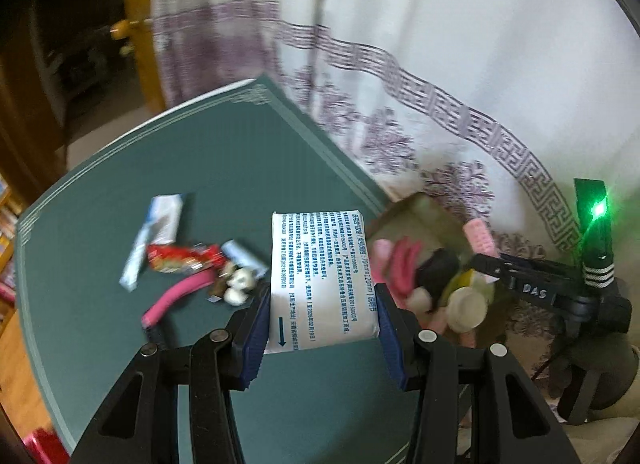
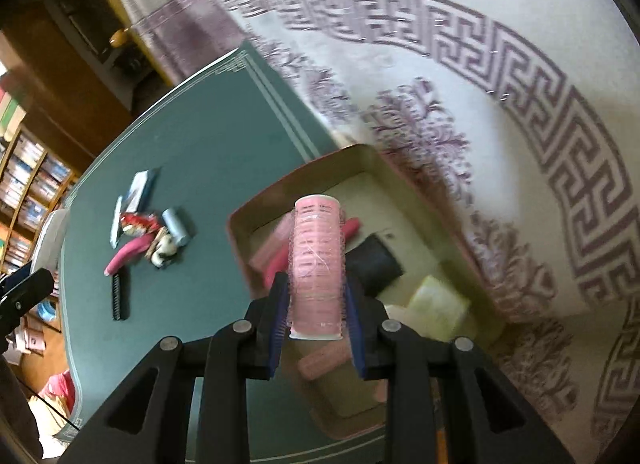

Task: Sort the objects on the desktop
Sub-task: 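Carry the packet and pink roller into the red tin and open both tools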

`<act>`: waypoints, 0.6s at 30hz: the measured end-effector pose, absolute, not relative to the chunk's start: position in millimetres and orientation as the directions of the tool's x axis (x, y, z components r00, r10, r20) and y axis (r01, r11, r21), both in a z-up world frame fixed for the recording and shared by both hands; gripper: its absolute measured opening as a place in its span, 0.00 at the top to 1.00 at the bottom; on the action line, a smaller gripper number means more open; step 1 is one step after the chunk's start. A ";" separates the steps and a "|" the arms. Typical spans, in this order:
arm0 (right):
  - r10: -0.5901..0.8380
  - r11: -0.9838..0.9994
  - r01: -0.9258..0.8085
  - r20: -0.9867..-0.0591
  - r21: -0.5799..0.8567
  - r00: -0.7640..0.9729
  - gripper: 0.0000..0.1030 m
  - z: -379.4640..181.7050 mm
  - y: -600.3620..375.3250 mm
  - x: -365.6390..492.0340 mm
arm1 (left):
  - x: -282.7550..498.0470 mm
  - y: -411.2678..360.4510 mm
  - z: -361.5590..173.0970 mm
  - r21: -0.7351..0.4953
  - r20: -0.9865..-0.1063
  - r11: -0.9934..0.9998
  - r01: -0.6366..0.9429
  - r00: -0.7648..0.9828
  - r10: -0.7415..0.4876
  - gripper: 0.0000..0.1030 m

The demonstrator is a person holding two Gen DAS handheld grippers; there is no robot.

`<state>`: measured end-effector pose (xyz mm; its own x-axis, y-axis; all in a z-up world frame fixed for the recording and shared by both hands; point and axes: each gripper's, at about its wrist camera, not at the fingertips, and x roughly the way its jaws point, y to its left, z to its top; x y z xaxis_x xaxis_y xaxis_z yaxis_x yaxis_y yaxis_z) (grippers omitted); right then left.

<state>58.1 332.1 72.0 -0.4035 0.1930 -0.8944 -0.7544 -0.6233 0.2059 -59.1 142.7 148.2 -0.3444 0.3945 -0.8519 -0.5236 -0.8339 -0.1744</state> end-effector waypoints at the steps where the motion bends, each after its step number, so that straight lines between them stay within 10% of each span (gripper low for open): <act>1: 0.194 -0.622 -0.756 -0.895 0.205 -0.402 0.71 71.3 336.1 58.9 | -61.9 150.6 146.3 -0.179 -0.853 -0.827 -0.532 -0.335 0.400 0.51; 18: 0.190 -0.685 -0.711 -0.902 0.161 -0.388 0.71 58.8 386.3 45.3 | -90.2 239.7 116.8 -0.237 -0.872 -0.780 -0.580 -0.227 0.434 0.50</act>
